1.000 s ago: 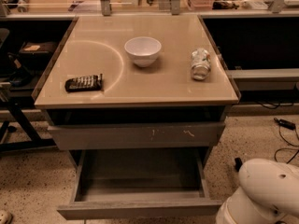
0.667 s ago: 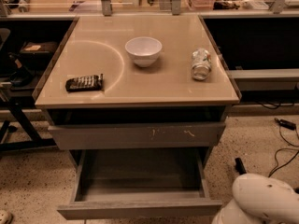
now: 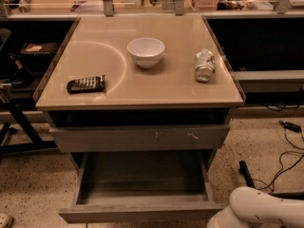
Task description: Close middle drawer
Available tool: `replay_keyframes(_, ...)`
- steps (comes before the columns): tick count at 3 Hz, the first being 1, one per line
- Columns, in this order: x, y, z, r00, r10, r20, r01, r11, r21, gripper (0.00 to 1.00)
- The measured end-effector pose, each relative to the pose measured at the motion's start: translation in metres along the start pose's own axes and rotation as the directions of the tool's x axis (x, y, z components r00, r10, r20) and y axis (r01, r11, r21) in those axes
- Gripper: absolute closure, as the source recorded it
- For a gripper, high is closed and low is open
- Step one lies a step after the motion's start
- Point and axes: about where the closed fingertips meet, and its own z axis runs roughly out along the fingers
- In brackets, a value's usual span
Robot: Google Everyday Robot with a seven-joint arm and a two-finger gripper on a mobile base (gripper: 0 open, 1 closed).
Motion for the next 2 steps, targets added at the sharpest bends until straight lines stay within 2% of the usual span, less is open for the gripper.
replay_keyframes(1, -0.012, -0.032, 0.020, 0.999, -0.008, 0.037, 0.007, 0.9996, 0.028, 1.00)
replay_keyframes(2, -0.032, -0.058, 0.018, 0.998, -0.035, 0.059, 0.031, 0.9965, 0.077, 1.00)
